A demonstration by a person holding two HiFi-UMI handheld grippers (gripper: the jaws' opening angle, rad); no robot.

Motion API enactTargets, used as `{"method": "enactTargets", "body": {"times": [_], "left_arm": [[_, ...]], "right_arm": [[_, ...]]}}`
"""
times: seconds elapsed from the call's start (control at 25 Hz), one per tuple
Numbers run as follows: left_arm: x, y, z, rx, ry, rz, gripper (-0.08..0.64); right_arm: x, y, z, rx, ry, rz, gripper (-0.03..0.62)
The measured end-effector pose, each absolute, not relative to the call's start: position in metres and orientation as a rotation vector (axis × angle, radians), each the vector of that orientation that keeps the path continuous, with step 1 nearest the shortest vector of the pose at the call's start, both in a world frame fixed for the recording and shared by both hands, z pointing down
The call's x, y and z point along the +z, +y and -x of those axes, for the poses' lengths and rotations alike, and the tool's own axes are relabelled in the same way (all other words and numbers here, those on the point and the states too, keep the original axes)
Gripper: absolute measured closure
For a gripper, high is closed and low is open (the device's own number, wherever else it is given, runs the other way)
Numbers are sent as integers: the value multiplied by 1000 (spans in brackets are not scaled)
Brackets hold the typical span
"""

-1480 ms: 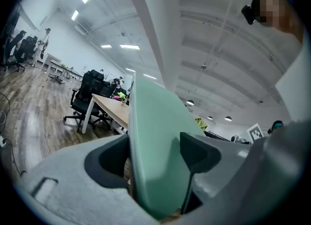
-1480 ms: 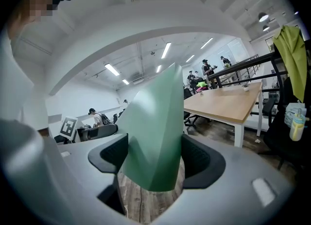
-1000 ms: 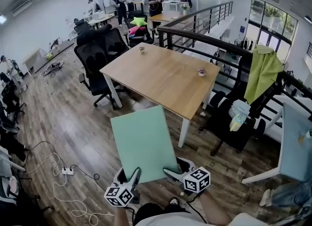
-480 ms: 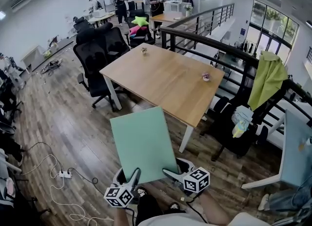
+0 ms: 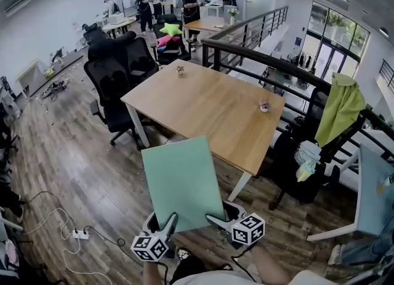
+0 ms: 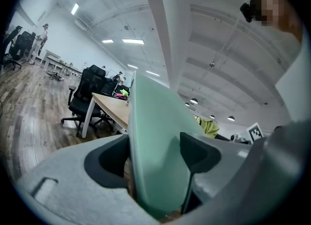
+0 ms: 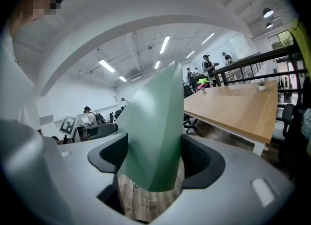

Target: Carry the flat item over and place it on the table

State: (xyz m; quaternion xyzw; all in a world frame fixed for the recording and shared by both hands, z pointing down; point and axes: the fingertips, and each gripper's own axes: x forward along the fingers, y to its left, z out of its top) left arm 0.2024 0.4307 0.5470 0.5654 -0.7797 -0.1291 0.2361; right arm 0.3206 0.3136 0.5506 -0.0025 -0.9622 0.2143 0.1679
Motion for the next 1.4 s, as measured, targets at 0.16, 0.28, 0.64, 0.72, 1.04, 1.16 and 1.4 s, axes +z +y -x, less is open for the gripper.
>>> {"method": "enactTargets", "body": {"times": [0.16, 0.28, 0.64, 0.72, 1.04, 1.16, 1.4], "left_arm": [[549, 427, -162, -334, -2117, -1570, 221], [551, 428, -132, -321, -2094, -1587, 221], [554, 422, -81, -301, -2047, -1639, 221], [560, 419, -76, -295, -2036, -1645, 221], [570, 384, -30, -283, -2018, -1654, 221], [571, 365, -13, -268, -2010, -1658, 221], [573, 325, 19, -241, -1987, -1673, 221]], "right_arm": [[553, 312, -283, 617, -2736, -19, 239], [556, 316, -255, 631, -2733, -44, 239], [560, 317, -210, 645, -2726, -128, 238], [565, 314, -205, 639, -2715, -137, 238], [576, 282, -161, 651, -2708, -159, 238], [579, 264, -144, 664, -2707, -162, 238], [582, 227, -115, 687, -2710, -189, 236]]}}
